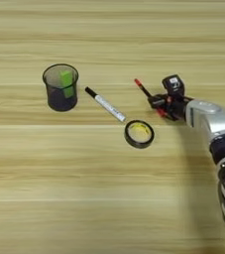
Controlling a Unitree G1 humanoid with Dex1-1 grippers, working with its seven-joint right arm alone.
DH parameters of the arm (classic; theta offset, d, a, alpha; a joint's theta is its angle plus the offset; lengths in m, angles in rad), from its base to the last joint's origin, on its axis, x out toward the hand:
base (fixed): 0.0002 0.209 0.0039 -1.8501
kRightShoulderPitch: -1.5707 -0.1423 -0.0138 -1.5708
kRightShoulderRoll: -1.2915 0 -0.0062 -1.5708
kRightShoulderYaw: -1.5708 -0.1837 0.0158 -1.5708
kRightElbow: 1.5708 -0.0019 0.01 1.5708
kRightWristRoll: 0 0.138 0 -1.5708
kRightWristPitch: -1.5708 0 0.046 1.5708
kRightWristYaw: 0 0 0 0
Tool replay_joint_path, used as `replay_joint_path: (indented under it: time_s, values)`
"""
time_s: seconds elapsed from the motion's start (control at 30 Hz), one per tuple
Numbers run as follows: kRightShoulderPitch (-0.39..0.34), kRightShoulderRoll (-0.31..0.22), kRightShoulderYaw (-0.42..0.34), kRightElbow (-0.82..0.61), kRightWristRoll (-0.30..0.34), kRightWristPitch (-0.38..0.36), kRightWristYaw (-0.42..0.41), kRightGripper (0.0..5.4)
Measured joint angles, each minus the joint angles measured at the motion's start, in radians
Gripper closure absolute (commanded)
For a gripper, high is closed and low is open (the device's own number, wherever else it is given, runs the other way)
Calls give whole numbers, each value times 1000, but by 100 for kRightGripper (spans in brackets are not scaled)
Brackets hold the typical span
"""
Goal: Move the objects on the table
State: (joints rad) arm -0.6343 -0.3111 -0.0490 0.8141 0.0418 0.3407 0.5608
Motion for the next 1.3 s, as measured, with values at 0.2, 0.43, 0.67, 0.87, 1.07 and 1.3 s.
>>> replay_joint_path:
  time_s: [0.2, 0.43, 0.67, 0.87, 1.07, 1.3]
  values:
    - [105, -25, 6, -191, 11, 95, 18, 490]
    - [221, -57, 1, -389, 32, 213, 21, 490]
    - [342, -98, -3, -584, 63, 308, 33, 490]
    - [420, -116, -9, -704, 88, 368, 35, 490]
    - [474, -121, -9, -785, 110, 398, 31, 490]
    - [482, -121, -4, -805, 121, 413, 16, 442]
